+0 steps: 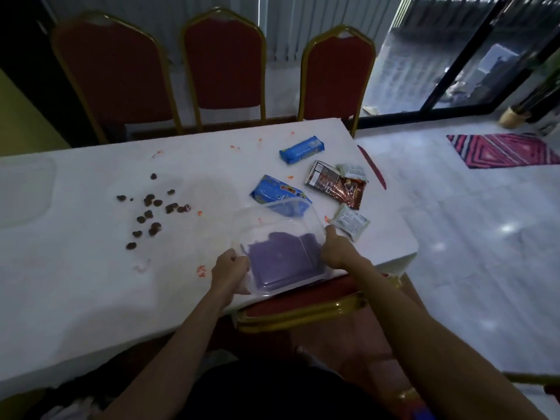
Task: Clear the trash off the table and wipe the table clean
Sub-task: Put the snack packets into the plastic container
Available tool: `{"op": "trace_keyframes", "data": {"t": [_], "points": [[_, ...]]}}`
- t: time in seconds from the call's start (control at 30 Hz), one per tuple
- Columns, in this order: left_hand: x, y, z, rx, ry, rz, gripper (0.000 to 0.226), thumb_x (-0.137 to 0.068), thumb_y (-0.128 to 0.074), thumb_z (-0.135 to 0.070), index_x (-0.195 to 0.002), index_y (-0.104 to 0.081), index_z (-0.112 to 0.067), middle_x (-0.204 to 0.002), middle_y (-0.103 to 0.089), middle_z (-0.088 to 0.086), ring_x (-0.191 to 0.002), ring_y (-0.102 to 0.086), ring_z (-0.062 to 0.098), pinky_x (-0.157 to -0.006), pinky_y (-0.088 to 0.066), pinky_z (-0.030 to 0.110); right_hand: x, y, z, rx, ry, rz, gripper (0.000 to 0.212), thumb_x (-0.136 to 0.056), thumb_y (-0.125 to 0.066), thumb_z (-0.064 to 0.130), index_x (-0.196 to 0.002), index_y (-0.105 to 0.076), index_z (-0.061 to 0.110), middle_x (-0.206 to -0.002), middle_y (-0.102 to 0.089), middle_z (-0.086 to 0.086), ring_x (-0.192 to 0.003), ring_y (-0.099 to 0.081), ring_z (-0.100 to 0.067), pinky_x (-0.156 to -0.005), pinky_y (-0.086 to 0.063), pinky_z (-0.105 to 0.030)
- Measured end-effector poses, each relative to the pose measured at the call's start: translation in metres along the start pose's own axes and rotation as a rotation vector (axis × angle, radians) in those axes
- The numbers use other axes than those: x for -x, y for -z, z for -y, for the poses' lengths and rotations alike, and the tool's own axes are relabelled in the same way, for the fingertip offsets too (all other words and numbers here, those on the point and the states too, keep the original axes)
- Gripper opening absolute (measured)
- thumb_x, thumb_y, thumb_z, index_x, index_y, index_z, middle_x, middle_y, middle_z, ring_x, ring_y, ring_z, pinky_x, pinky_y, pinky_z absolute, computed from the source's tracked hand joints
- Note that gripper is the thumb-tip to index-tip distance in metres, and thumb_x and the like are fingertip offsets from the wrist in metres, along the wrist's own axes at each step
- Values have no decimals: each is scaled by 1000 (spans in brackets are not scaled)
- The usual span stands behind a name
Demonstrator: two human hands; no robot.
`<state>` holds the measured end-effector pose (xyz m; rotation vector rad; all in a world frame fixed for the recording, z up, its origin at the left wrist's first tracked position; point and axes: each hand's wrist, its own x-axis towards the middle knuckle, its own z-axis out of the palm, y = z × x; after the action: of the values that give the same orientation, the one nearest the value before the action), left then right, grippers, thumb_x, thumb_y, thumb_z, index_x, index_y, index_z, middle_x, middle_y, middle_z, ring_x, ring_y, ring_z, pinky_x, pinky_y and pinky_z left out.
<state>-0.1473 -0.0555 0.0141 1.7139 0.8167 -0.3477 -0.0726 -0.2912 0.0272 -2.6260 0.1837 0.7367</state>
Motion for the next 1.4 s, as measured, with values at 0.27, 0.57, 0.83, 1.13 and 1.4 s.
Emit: {"op": "trace_keyframes", "data": {"t": [0.27,0.57,0.83,1.13,1.4], "points": [[20,-38,7,-16,24,-197,12,-72,-53,-22,-70,-43,-16,-70,-50,8,-71,-51,27,-64,-52,43,-14,20,-34,41,177,157,53,-91,-54,7,-138,-30,5,-125,-62,-21,-118,-57,-36,-95,-47,-38],[19,-46,14,34,154,-177,29,-68,-53,-28,-86,-58,-6,-89,-64,17,-84,-62,35,-66,-49,41,-30,14,-43,22,256,222,50,-90,-59,17,-130,-29,12,-117,-62,-19,-105,-61,-34,-90,-52,-46],[14,-34,-1,-28,152,-127,20,-87,-60,-23,-101,-53,-12,-100,-58,9,-84,-56,20,-65,-49,33,-50,23,-37,-188,183,271,51,-86,-63,35,-129,-44,15,-120,-60,-10,-110,-58,-27,-86,-50,-38],[11,-31,-36,-87,-67,-320,48,-93,-62,-20,-137,-44,-12,-136,-53,10,-106,-47,13,-83,-38,26,-84,51,-3,-229,220,171,50,-93,-62,39,-135,-47,17,-132,-55,-7,-117,-55,-25,-97,-47,-38],[17,-63,-67,-134,-284,-469,30,-92,-56,-8,-120,-60,-19,-128,-61,-2,-111,-57,15,-91,-41,20,-163,64,54,-49,423,48,39,-93,-61,39,-116,-58,8,-112,-61,-10,-94,-54,-20,-75,-38,-30]]}}
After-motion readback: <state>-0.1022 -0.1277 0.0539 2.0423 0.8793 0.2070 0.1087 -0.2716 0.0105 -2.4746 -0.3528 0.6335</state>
